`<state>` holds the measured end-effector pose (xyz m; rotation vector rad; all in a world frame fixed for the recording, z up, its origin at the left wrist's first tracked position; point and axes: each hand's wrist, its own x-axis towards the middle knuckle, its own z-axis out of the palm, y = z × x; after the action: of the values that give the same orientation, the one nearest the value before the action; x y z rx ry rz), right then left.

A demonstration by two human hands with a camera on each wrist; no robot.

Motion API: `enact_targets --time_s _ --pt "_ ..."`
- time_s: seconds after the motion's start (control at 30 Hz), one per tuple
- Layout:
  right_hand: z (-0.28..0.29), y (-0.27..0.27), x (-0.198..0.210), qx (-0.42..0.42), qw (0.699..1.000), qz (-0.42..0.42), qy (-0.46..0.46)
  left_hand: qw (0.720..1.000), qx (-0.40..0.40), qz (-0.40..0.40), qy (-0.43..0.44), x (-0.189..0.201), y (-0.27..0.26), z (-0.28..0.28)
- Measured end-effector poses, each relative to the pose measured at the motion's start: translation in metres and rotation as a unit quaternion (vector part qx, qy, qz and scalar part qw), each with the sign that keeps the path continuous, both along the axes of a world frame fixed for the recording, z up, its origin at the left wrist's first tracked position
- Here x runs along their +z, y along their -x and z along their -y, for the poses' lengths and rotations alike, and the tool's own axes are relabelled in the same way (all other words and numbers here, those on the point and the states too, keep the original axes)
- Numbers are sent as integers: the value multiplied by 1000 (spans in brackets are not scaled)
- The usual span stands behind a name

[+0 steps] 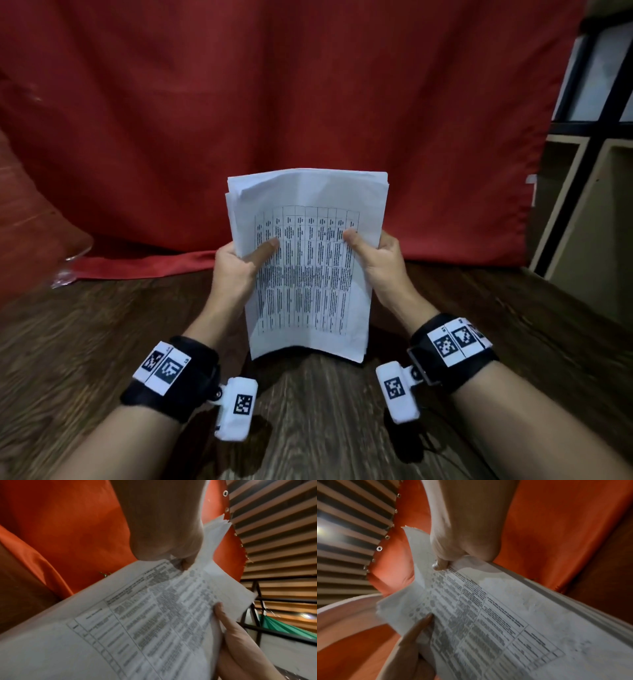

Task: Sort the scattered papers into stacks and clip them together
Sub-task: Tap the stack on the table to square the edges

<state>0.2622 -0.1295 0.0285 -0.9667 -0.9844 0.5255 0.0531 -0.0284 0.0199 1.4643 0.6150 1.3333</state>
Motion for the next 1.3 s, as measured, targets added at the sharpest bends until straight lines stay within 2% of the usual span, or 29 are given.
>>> enact_targets --time_s 0.1,0.2,0.33,0.47,0.63,0.7,0.83,0.9,0.97,1.03,1.07,1.1,1.13,1.17,1.2,1.23,1.3 --pt "2 12 -6 -16 1000 4 -11 998 57 -8 -29 -5 -8 9" --pt "-1 21 -15 -50 998 27 -8 997 70 6 -14 -11 -14 13" --pt "-3 15 -14 -61 998 18 -15 999 35 14 -1 -7 -9 9" --pt "-2 9 -17 -38 999 16 24 999 -14 -29 27 -7 -6 1" --pt "-2 5 -18 -25 999 23 19 998 -40 2 43 -11 0 -6" --pt "-1 4 -27 -4 999 -4 39 997 -50 -34 51 -18 2 -4" --pt "4 -1 -46 48 991 4 126 988 -69 -114 80 -29 10 -3" --pt "8 -4 -43 45 990 19 132 983 -87 -154 56 -23 13 -3" --pt "8 -8 -33 32 990 61 125 985 -95 -141 21 -7 18 -8" --pt "7 -11 -15 33 986 116 119 993 -16 -103 -48 16 25 -11" --pt "7 -13 -5 28 980 154 125 985 63 -113 -112 29 28 -11" --pt "7 -15 5 6 968 211 134 960 149 -149 -187 43 33 -12" --pt "8 -17 17 -27 946 290 142 922 218 -188 -259 58 38 -8" --pt "9 -16 28 -53 918 365 143 888 244 -221 -320 70 42 -7" --pt "11 -12 39 -69 890 426 144 873 215 -257 -353 83 45 -4" --pt "14 -7 51 -73 864 475 148 880 140 -293 -346 95 47 -4" --pt "21 4 71 -63 821 541 169 914 -26 -324 -242 106 50 -5"
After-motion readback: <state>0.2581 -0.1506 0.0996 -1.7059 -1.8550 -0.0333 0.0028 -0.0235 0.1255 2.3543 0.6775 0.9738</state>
